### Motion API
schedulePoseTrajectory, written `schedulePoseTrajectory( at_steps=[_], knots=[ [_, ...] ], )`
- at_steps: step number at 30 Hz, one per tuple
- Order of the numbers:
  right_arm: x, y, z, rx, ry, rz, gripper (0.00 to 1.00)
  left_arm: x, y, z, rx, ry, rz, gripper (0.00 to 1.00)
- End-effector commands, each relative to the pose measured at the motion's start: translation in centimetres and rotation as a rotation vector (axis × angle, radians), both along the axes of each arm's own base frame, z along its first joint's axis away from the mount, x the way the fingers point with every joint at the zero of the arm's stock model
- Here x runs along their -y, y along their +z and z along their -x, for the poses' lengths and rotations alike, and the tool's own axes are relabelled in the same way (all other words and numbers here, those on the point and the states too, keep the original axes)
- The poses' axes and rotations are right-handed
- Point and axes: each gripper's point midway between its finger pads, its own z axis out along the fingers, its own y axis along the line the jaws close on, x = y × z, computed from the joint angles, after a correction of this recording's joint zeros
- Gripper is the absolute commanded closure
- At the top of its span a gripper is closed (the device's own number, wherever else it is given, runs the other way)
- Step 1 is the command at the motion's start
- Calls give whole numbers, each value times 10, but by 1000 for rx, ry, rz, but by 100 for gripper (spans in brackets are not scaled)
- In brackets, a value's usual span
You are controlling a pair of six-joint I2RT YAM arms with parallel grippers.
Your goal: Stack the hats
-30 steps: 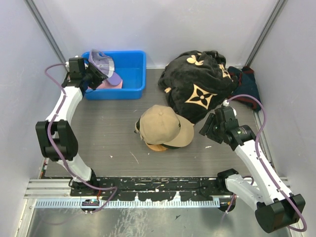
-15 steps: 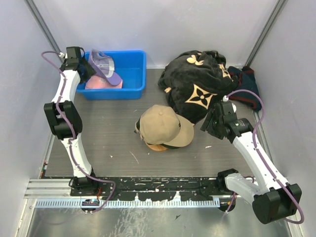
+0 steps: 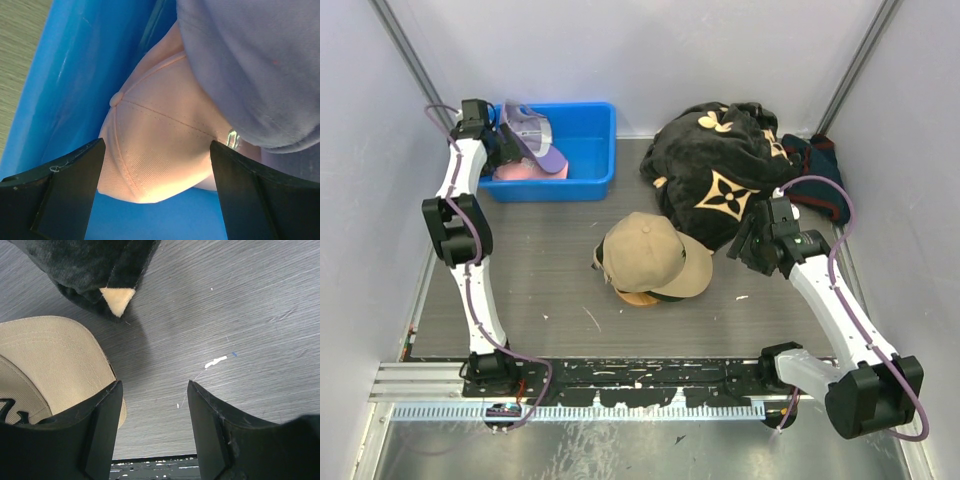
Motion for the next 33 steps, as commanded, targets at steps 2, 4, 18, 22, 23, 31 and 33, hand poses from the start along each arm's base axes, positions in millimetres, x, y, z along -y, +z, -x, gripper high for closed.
schedulePoseTrajectory(
  at_steps=[2,4,18,22,23,31,33],
  knots=[
    [-2,20,-18,75,15,-15,40,6,-11,-6,-9,-61,37,5],
    [-2,20,-19,74,19,-17,40,12,-15,-10,2,-80,63,4],
    [-2,19,-18,68,22,-26,41,55,-43,-19,9,-192,302,8],
    [-2,20,-18,72,22,-26,41,65,-50,-23,22,-199,393,37],
    [-1,20,-18,72,21,-24,41,67,-50,-24,27,-198,411,45],
    [-1,21,-18,72,23,-25,41,91,-32,-22,119,-231,568,100],
    [-2,21,-18,73,24,-28,41,99,-17,-16,155,-233,618,100]
  ],
)
